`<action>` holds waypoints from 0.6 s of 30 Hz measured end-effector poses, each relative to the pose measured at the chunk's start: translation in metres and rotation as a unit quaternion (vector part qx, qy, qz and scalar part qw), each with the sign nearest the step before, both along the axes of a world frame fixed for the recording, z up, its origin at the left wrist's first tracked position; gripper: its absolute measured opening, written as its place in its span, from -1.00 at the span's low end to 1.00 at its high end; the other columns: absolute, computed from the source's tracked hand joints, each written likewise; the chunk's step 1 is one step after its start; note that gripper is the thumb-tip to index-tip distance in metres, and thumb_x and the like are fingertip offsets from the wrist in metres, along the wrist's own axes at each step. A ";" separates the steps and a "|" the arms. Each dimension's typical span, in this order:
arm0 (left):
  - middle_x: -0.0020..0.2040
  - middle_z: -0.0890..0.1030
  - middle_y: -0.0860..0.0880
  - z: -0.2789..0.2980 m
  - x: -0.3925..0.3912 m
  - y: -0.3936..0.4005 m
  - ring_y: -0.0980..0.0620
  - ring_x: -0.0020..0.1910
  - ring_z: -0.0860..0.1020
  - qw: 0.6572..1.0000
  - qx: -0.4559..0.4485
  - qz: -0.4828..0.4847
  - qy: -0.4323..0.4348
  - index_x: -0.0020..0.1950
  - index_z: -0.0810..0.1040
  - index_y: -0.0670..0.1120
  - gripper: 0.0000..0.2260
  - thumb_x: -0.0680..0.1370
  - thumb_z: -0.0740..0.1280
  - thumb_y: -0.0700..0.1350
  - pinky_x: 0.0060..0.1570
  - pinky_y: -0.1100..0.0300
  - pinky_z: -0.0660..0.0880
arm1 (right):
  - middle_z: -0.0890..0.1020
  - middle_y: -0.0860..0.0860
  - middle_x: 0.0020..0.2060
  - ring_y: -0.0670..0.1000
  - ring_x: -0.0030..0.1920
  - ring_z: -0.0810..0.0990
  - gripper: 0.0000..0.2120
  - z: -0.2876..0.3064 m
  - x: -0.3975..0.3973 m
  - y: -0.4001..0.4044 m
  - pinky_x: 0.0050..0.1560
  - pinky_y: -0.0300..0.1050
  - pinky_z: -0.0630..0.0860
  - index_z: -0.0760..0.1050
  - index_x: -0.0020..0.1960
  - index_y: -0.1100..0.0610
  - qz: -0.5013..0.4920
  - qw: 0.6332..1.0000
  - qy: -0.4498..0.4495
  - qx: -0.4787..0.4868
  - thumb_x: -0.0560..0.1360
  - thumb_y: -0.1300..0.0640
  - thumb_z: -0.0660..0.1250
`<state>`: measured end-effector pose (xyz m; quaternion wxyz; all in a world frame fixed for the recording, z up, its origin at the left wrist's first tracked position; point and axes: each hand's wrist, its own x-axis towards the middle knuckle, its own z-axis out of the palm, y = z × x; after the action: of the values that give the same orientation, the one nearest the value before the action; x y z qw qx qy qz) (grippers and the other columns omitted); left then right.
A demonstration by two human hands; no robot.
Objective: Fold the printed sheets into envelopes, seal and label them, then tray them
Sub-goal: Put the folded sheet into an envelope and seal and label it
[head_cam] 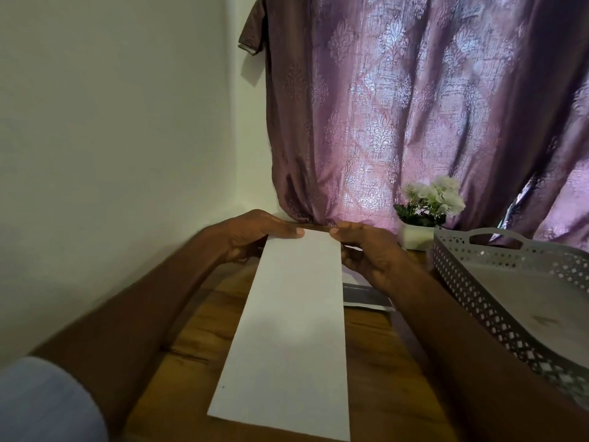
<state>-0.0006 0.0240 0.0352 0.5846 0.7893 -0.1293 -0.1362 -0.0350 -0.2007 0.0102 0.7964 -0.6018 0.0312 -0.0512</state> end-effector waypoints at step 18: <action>-0.20 0.67 0.16 0.009 0.003 -0.016 0.17 -0.22 0.63 0.966 0.088 0.085 -0.228 -0.06 0.73 -0.02 -0.69 0.55 0.41 0.22 -0.28 0.40 0.43 | 0.69 0.16 -0.09 0.08 -0.15 0.61 -0.81 0.003 -0.001 0.004 -0.11 -0.11 0.66 0.65 0.08 0.22 0.056 0.998 -0.003 -0.005 0.48 0.32 0.47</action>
<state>0.0027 0.0080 0.0440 0.4770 0.8560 -0.1789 0.0873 -0.0359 -0.1968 0.0137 0.7951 -0.6064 -0.0054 -0.0083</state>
